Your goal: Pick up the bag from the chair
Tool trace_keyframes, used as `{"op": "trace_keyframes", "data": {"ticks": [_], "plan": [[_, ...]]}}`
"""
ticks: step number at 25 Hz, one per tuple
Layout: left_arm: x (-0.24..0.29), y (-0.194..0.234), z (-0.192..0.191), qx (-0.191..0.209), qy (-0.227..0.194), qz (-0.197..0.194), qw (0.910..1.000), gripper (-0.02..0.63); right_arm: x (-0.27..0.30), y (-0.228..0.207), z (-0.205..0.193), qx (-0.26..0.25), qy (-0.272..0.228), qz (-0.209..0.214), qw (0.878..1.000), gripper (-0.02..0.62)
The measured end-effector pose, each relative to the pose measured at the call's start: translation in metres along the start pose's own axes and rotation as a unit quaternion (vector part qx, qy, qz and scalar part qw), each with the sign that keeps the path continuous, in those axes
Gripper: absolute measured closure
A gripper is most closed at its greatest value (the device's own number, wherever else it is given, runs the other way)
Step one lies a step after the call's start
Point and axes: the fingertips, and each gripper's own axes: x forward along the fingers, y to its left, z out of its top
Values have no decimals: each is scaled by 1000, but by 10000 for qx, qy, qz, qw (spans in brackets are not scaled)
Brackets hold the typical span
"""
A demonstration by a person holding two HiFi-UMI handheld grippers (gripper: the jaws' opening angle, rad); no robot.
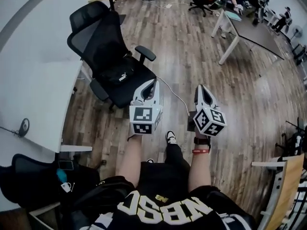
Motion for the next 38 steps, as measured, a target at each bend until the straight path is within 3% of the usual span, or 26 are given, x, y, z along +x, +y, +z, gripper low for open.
{"op": "trace_keyframes", "data": {"ticks": [7,13,19,26,30,34,38], "plan": [[45,71,2,-47,-122,1313,9913,589,119,45,28,-451,167,1437,9884,586],[62,105,8,-117,-118,2345,9720,589,188,89,16,-625,615,2766,9570,586],[56,131,-14,-250,88,2978,9543,589,220,123,-11,-737,974,3462,9302,586],[42,206,-37,-264,495,3539,9336,588,268,187,-47,-1050,1295,3855,9075,586],[49,275,-44,-238,590,3724,9259,586,322,230,-58,-1354,1219,3775,9079,586],[70,349,-37,-293,505,3679,9280,557,387,269,-58,-1770,1150,3615,9082,552],[94,415,-30,-415,466,3456,9363,491,436,297,-66,-1774,1267,3444,9132,523]]}}
